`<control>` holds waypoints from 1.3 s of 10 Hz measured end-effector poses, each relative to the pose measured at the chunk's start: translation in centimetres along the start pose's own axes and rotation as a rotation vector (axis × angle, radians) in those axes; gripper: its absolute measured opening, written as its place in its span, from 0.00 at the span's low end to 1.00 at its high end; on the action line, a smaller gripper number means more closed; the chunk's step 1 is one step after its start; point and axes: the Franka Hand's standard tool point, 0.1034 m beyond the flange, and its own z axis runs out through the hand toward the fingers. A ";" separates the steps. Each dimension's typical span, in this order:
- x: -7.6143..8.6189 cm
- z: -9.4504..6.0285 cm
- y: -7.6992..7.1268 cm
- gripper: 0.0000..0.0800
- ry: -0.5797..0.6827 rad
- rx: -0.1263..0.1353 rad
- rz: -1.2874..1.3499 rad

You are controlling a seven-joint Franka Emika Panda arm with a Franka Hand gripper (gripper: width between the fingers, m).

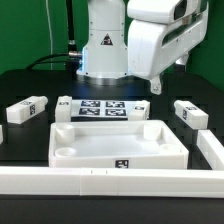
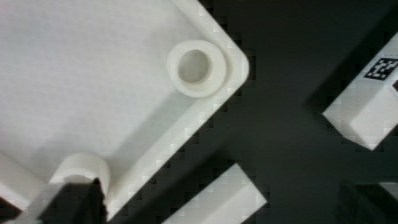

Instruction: Assemble desk

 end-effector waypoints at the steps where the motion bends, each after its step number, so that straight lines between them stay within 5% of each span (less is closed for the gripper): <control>1: -0.7 0.5 0.8 0.81 0.031 -0.048 -0.147; 2: -2.4 1.5 1.4 0.81 0.044 -0.075 -0.255; 3: -3.9 2.2 2.0 0.81 0.044 -0.073 -0.325; 7: -4.6 2.5 2.6 0.81 0.026 -0.076 -0.482; 8: -4.8 2.5 2.9 0.81 0.023 -0.089 -0.592; 10: -7.4 3.6 4.6 0.81 0.025 -0.157 -0.926; 13: -10.0 5.0 6.2 0.81 0.028 -0.153 -0.988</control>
Offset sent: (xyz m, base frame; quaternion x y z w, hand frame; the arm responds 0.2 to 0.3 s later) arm -0.0050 -0.0372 -0.0171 0.0239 0.0279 -0.1013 0.9942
